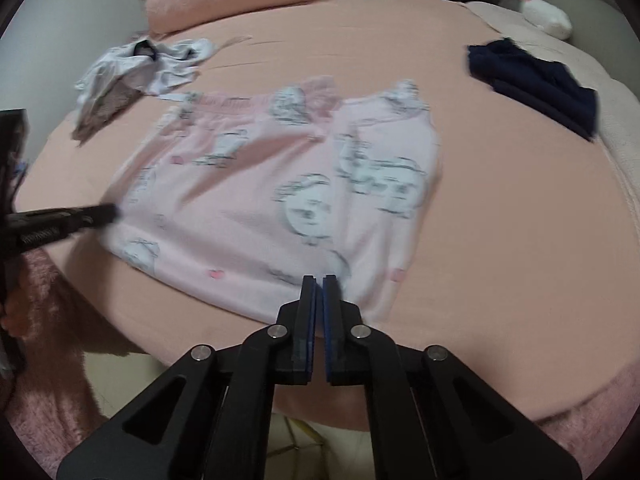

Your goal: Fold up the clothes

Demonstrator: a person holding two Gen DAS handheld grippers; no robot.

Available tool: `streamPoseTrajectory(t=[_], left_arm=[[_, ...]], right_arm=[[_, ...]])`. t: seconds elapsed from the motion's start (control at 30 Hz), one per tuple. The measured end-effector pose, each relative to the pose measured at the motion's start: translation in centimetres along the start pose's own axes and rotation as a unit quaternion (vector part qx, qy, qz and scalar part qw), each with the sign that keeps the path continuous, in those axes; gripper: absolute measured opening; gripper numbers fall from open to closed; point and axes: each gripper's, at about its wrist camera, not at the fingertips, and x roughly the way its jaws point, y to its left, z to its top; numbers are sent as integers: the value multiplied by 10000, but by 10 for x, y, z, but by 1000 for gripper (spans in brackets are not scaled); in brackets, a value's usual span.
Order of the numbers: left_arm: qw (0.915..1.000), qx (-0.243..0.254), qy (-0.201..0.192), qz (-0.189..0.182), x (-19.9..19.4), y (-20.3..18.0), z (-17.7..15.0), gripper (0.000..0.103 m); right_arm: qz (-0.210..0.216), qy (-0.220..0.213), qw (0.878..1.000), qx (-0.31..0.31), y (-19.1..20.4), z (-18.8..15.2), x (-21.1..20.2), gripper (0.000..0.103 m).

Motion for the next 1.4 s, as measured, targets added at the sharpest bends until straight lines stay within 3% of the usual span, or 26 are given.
streamPoseTrajectory(t=[0.1, 0.13, 0.17, 0.23, 0.4, 0.53, 0.6, 0.7, 0.77, 0.8, 0.87, 0.93, 1.03, 1.13, 1.2, 1.3, 1.37, 1.4], left_arm=[[9993, -255, -131, 220, -5, 15, -1, 3], [9988, -272, -230, 349, -9, 17, -2, 3], [9987, -340, -305, 219, -12, 19, -2, 3], [9973, -450, -412, -403, -18, 18, -2, 4], [9939, 197, -273, -1053, -9, -18, -4, 4], [9994, 124, 8, -338, 6, -12, -10, 4], [9994, -192, -72, -277, -1, 5, -8, 4], [9978, -532, -368, 152, -16, 29, -7, 5], [9967, -656, -462, -158, -20, 34, -7, 5], [9955, -706, -494, -391, -21, 36, -6, 5], [9958, -464, -516, -602, -15, 14, -2, 5], [9981, -40, -346, -511, -5, -5, 2, 5], [9988, 50, -185, 449, 9, -7, 14, 10], [9959, -284, -500, 694, -4, 7, 29, 15], [9976, -325, -603, 98, -10, 6, 33, 18], [9972, 249, -315, -635, 8, -22, 45, 19], [9958, 532, -173, -725, 23, -32, 50, 19], [9967, 575, -48, -576, 34, -32, 54, 19]], right_arm=[[-413, 54, 9986, 334, -24, -1, -5, 1], [-306, 16, 9979, 577, -36, -1, -10, 1], [-71, -41, 9965, 831, -47, -2, -15, 5], [364, -125, 9916, 1238, -64, -2, -23, 7], [904, -19, 9913, 961, -48, 0, -18, 8], [441, 222, 9973, 537, -32, -8, -9, 8], [297, 272, 9972, 626, -42, -12, -8, 6], [-69, 228, 9968, 758, -54, -11, -14, 7], [101, 109, 9961, 866, -56, -7, -20, 12], [414, 45, 9949, 923, -54, -5, -22, 12], [814, 48, 9934, 803, -39, 1, -19, 13], [630, 183, 9968, 467, -19, 2, -9, 14], [426, 289, 9975, 484, -15, 4, 0, 13], [-109, 110, 9982, 579, -23, 13, -16, 14], [127, -66, 9990, 420, -17, 22, -26, 19], [673, -87, 9975, 215, 0, 39, -27, 19], [707, 147, 9974, 74, 7, 44, -8, 19], [627, 278, 9976, -2, 8, 45, 3, 18]])
